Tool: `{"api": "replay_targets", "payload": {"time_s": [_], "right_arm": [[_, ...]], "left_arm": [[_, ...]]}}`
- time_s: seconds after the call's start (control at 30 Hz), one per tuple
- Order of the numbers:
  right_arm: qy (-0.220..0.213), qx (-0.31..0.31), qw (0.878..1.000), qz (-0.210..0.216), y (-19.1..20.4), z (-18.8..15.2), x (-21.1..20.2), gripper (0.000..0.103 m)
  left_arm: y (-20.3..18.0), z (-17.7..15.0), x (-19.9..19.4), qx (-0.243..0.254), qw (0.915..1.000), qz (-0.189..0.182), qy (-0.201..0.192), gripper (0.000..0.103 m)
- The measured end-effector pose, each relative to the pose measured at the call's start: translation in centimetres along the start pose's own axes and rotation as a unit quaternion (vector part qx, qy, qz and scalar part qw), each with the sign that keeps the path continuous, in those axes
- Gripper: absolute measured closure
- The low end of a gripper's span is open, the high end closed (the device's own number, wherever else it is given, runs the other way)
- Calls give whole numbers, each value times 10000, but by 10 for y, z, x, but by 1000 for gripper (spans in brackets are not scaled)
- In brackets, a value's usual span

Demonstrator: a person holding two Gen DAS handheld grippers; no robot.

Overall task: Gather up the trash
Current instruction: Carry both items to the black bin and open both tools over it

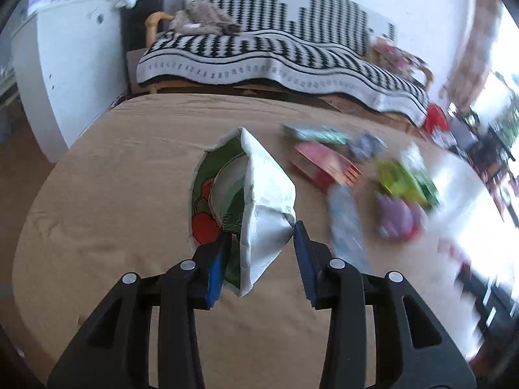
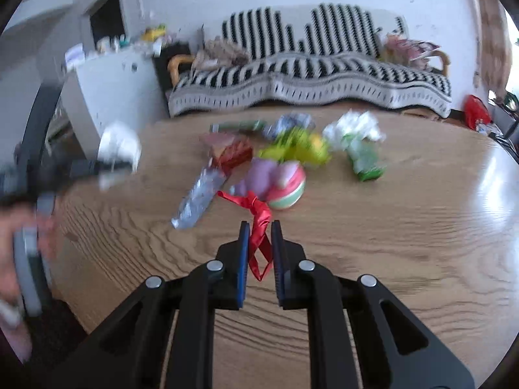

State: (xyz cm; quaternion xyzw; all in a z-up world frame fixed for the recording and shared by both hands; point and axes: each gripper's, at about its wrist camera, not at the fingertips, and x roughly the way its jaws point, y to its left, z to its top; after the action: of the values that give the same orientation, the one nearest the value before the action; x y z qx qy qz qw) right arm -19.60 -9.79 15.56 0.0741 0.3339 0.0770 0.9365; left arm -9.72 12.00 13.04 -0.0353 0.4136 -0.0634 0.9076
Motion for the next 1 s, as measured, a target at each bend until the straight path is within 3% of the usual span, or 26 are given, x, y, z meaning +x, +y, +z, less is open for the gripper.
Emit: {"api": "replay_targets", "payload": {"time_s": [0.17, 0.3, 0.4, 0.5, 0.53, 0.63, 0.73, 0.83, 1.0], "right_arm": [[-643, 276, 9971, -316, -37, 7, -95, 89], [-869, 582, 9911, -823, -83, -12, -170, 89], [-802, 931, 9845, -1253, -124, -47, -219, 89], [-626, 1352, 9756, -1612, -161, -93, -258, 89], [-551, 1531, 9716, -1721, -173, -109, -270, 89], [-246, 2115, 9582, -1912, -207, -159, -293, 89], [110, 2594, 9460, -1942, -234, -201, -299, 89], [320, 2850, 9380, -1948, -254, -228, -300, 89], [429, 3058, 9311, -1941, -265, -252, -291, 89]], "left_arm": [[-66, -25, -63, 685, 9969, -316, -217, 65], [-145, -51, -114, 1465, 9841, -882, -478, 65], [-212, -82, -141, 1988, 9655, -1633, -399, 65], [-279, -124, -150, 2393, 9367, -2547, 234, 65], [-304, -144, -151, 2580, 9231, -2807, 505, 64], [-364, -205, -146, 3240, 8822, -3202, 1192, 64], [-398, -251, -129, 3447, 8569, -3371, 1825, 64], [-415, -280, -112, 3556, 8441, -3333, 2234, 64], [-421, -307, -97, 3718, 8341, -3192, 2532, 64]]}}
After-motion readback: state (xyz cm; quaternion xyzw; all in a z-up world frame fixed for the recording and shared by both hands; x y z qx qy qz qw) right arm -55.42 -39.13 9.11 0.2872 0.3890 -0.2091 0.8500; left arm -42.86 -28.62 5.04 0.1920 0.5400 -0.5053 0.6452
